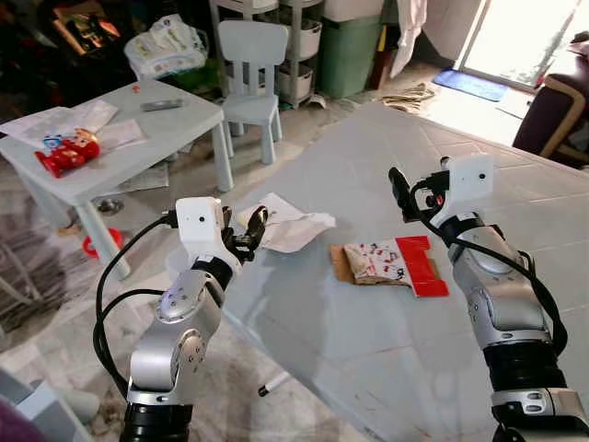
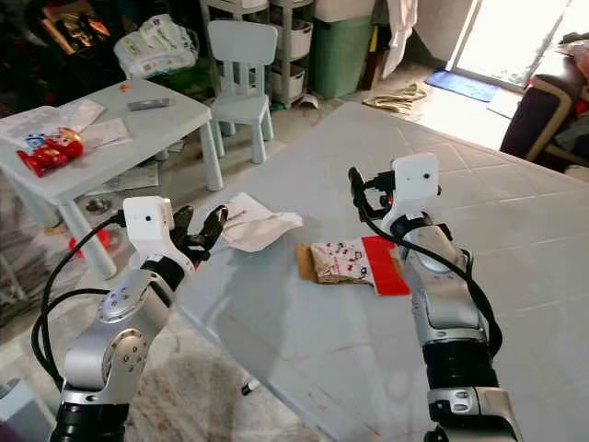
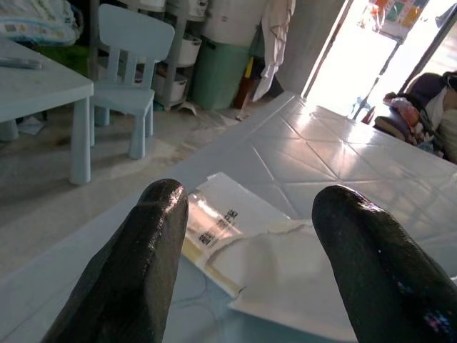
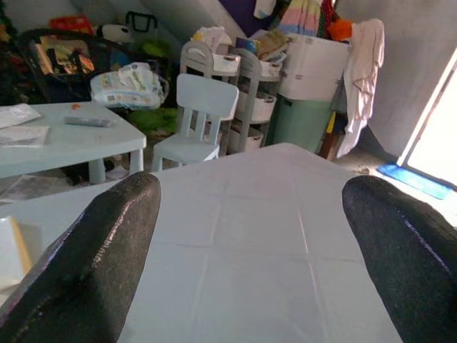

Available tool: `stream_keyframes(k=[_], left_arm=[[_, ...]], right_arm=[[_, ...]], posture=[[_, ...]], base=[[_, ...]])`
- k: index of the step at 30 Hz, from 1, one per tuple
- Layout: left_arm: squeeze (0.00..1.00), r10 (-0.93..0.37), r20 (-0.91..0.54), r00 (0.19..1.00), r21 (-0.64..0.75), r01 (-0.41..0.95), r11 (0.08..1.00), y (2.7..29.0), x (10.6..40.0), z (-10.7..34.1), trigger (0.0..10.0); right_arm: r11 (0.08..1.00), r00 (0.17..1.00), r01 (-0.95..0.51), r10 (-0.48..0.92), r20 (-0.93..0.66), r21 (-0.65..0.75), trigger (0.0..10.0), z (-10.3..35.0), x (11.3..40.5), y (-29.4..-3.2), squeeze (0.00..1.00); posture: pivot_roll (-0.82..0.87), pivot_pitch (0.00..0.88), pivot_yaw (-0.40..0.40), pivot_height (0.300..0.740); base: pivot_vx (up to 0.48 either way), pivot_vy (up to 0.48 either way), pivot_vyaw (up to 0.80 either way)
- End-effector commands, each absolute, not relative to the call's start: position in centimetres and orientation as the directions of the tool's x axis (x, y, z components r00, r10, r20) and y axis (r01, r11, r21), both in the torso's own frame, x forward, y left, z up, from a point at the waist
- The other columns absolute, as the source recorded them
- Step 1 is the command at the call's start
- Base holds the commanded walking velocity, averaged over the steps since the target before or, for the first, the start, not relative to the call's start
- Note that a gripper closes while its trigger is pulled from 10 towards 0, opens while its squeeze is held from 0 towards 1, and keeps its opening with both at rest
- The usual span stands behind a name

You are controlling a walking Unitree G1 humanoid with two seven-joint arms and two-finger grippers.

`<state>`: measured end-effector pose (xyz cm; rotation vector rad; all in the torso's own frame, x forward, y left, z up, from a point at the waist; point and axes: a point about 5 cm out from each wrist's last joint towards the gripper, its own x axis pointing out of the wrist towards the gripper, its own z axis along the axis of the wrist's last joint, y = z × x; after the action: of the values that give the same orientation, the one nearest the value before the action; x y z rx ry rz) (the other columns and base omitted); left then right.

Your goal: Picking trash to rubbish bin

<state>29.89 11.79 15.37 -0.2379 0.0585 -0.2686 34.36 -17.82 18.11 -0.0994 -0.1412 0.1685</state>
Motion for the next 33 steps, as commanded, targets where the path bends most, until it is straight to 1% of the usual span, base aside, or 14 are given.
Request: stream_keyframes(k=[1,5,9,12,14,16,19,20,21,22,24,25,28,33], left_arm=[[0.00,-0.295,-0.035,0.955,-0.223,0.280,0.934,11.3,30.1,15.5,10.0],[0.00,-0.331,-0.047,0.943,-0.200,0.315,0.928,11.0,30.8,15.4,10.0],[0.00,-0.388,-0.049,0.920,-0.185,0.373,0.909,10.2,31.3,15.5,10.0],[0.00,-0.442,-0.069,0.894,-0.149,0.429,0.891,9.5,31.8,15.4,10.0],[0.00,-0.453,-0.076,0.888,-0.139,0.441,0.887,9.4,32.0,15.3,10.0],[0.00,-0.482,-0.082,0.873,-0.086,0.475,0.876,9.0,32.8,15.2,10.0],[0.00,-0.516,-0.087,0.852,-0.028,0.516,0.856,8.2,33.7,15.1,10.0],[0.00,-0.516,-0.087,0.852,-0.028,0.516,0.856,8.2,33.7,15.1,10.0],[0.00,-0.529,-0.091,0.844,0.019,0.533,0.846,7.8,34.3,15.0,10.0],[0.00,-0.532,-0.092,0.842,0.033,0.536,0.843,7.6,34.5,14.9,10.0],[0.00,-0.532,-0.097,0.841,0.043,0.538,0.842,7.5,34.8,14.8,10.0],[0.00,-0.534,-0.098,0.840,0.040,0.540,0.841,7.4,35.1,14.6,10.0],[0.00,-0.541,-0.102,0.835,0.047,0.547,0.836,7.4,35.2,14.3,10.0],[0.00,-0.549,-0.132,0.825,0.089,0.562,0.823,7.5,35.4,13.5,10.0]], right_arm=[[0.981,0.977,-0.154,0.169,0.133,-0.119,10.0,18.5,34.2,-18.4,0.00],[0.976,0.973,-0.178,0.193,0.125,-0.125,10.0,18.6,33.9,-18.0,0.00],[0.967,0.967,-0.220,0.233,0.099,-0.133,10.0,18.7,33.5,-17.8,0.00],[0.946,0.950,-0.297,0.306,0.055,-0.132,10.0,18.6,32.8,-17.5,0.00],[0.938,0.943,-0.322,0.329,0.044,-0.127,10.0,18.6,32.5,-17.4,0.00],[0.918,0.923,-0.380,0.384,0.015,-0.115,10.0,18.3,32.0,-17.0,0.00],[0.898,0.902,-0.430,0.431,-0.005,-0.092,10.0,18.1,31.4,-16.4,0.00],[0.898,0.902,-0.430,0.431,-0.005,-0.092,10.0,18.1,31.4,-16.4,0.00],[0.867,0.869,-0.495,0.495,-0.021,-0.065,10.0,18.0,30.6,-15.6,0.00],[0.851,0.853,-0.523,0.522,-0.028,-0.057,10.0,18.0,30.3,-15.3,0.00],[0.822,0.823,-0.568,0.566,-0.049,-0.045,10.0,17.9,29.7,-14.9,0.00],[0.789,0.788,-0.614,0.610,-0.081,-0.034,10.0,17.8,29.0,-14.8,0.00],[0.765,0.762,-0.643,0.635,-0.124,-0.038,10.0,17.6,28.1,-15.2,0.00],[0.758,0.751,-0.651,0.637,-0.174,-0.039,10.0,17.2,27.1,-16.2,0.00]], posture=[[0.03,0.074,-0.061,0.740],[0.03,0.081,-0.062,0.740],[0.02,0.090,-0.064,0.740],[0.01,0.098,-0.065,0.740],[0.01,0.098,-0.065,0.740],[-0.01,0.110,-0.070,0.740],[-0.03,0.112,-0.074,0.740],[-0.03,0.112,-0.074,0.740],[-0.04,0.106,-0.077,0.740],[-0.04,0.106,-0.077,0.740],[-0.05,0.105,-0.077,0.740],[-0.05,0.103,-0.079,0.740],[-0.06,0.101,-0.083,0.740],[-0.07,0.098,-0.083,0.740]], base=[[0.000,0.000,0.00],[0.000,0.000,0.00],[0.000,0.000,0.00],[0.000,0.000,0.00],[0.000,0.000,0.00],[0.000,0.000,0.00],[0.000,0.000,0.00],[0.000,0.000,0.00],[0.000,0.000,0.00],[0.000,0.000,0.00],[0.000,0.000,0.00],[0.000,0.000,0.00],[0.000,0.000,0.00],[0.000,0.000,0.00]])
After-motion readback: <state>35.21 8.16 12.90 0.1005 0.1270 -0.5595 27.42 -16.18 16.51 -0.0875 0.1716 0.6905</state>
